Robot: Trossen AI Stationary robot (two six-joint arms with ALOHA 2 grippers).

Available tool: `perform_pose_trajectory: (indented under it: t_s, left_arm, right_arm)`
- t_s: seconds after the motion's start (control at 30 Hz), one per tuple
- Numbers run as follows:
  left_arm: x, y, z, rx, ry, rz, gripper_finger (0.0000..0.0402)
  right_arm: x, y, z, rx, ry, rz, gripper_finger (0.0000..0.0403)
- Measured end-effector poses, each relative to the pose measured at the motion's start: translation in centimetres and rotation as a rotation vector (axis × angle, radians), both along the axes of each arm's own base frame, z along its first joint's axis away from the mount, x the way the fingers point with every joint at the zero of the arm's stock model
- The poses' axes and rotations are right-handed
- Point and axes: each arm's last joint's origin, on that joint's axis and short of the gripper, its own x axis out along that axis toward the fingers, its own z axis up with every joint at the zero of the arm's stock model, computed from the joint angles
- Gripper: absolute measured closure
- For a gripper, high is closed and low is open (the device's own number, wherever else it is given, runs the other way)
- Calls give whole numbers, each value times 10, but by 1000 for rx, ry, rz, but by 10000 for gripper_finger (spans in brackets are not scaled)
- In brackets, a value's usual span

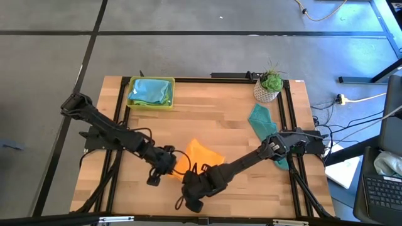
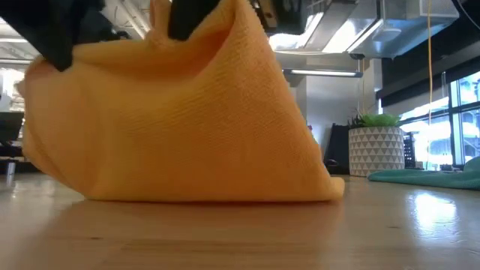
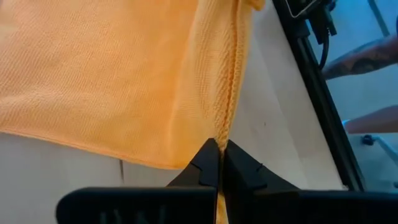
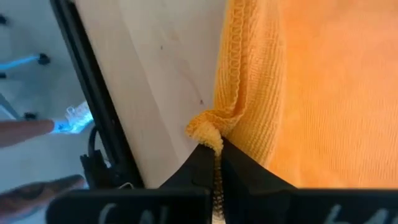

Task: Fold microfiber towels
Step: Fold the orange towel

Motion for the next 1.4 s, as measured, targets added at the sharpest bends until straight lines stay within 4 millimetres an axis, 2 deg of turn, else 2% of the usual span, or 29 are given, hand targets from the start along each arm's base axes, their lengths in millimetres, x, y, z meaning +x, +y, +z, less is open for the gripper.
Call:
perform_pose_trajectory:
  t_s: [0.17,0.3,0.4,0.5,0.7,0.87,1.03,1.23,1.4]
  left_arm:
    - [5,8,0,-11,-11,-27,401]
    - [6,11,0,-2,-11,-42,401]
    - [6,12,0,1,-15,-46,401]
    - [7,13,0,8,-24,-39,401]
    - [9,12,1,9,-49,-38,401]
    - [11,12,3,-1,-75,-35,401]
    - [12,11,4,-5,-95,-31,401]
    - [21,12,12,-39,-208,-18,402]
    - [29,22,16,-28,-272,48,401]
  right_arm:
    - [-4,0,14,56,-12,-57,392]
    - [-7,-13,32,59,-19,-70,392]
    - [-9,-19,38,46,-16,-61,392]
    - [-10,-13,34,9,-50,-74,392]
    - [-13,3,8,41,-34,-83,392]
    - [-23,2,12,74,-59,-107,397]
    - [-47,-10,21,133,-147,-183,397]
    - [-88,-23,14,194,-210,-230,397]
    - [-109,-31,7,194,-200,-263,397]
